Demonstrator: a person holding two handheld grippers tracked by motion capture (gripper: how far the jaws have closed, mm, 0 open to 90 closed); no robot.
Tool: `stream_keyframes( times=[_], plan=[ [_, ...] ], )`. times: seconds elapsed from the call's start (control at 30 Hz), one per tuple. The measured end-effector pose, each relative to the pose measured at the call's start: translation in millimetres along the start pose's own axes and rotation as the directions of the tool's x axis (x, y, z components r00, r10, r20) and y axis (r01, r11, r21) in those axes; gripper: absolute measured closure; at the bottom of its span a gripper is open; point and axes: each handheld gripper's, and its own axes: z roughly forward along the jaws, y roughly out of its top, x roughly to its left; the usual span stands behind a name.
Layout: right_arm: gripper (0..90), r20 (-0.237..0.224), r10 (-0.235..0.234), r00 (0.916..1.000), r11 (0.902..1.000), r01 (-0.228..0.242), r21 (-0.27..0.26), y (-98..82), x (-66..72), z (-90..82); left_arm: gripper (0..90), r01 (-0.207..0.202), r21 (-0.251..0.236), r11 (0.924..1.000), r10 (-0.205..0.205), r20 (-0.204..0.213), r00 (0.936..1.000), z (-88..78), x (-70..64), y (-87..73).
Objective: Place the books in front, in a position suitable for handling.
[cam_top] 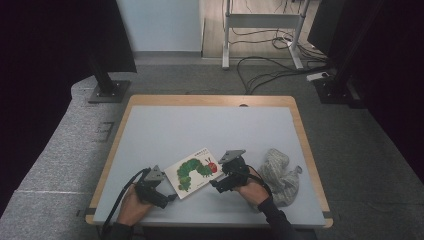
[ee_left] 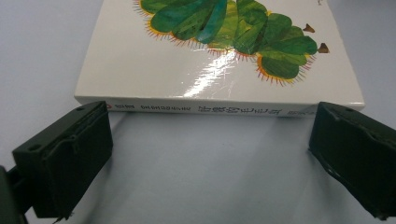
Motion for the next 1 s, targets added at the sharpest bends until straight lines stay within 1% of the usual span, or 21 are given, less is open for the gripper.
stream_keyframes(
  times=[0.17,0.3,0.4,0.57,0.67,0.73,0.8,0.87,1.0],
  plan=[
    [8.4,0.025,-0.034,0.9991,0.9994,0.034,-0.006,6.0,-0.3,-21.0,0.0,0.001,0.003,1.0,-0.001,-0.012,0.9999,-0.5,-1.4,-0.7],
    [8.2,0.051,-0.042,0.9978,0.9991,0.043,-0.004,5.2,-2.6,-38.1,0.0,0.002,0.007,1.0,-0.002,-0.019,0.9998,-0.9,-2.2,-1.1],
    [7.4,0.076,-0.043,0.9962,0.9991,0.043,0.006,0.9,-7.1,-50.4,0.0,0.006,0.007,1.0,-0.006,-0.022,0.9997,-1.0,-2.4,-1.3],
    [2.9,0.121,-0.021,0.9924,0.9997,0.019,0.016,-12.3,-19.7,-68.8,0.0,0.014,0.008,0.9999,-0.014,-0.031,0.9994,-2.6,-1.7,-2.6],
    [0.4,0.156,-0.001,0.9877,0.9996,-0.003,0.028,-22.6,-28.3,-79.1,0.0,0.022,0.008,0.9997,-0.022,-0.034,0.9992,-4.7,-0.4,-4.9],
    [0.0,0.185,0.011,0.9826,0.9994,-0.017,0.03,-30.1,-34.0,-85.7,0.0,0.024,0.009,0.9997,-0.024,-0.037,0.999,-6.3,0.9,-6.6],
    [0.0,0.194,0.038,0.9803,0.9983,-0.046,0.035,-38.1,-40.3,-92.2,0.0,0.027,0.008,0.9996,-0.026,-0.04,0.9988,-7.5,2.1,-7.9],
    [0.0,0.212,0.056,0.9757,0.9971,-0.066,0.038,-46.6,-45.9,-97.1,0.0,0.032,0.007,0.9995,-0.031,-0.044,0.9985,-8.9,3.5,-9.5],
    [0.0,0.218,0.091,0.9717,0.9942,-0.102,0.036,-62.6,-53.0,-100.9,0.0,0.044,0.006,0.999,-0.044,-0.058,0.9974,-12.3,6.9,-13.2]
  ],
)
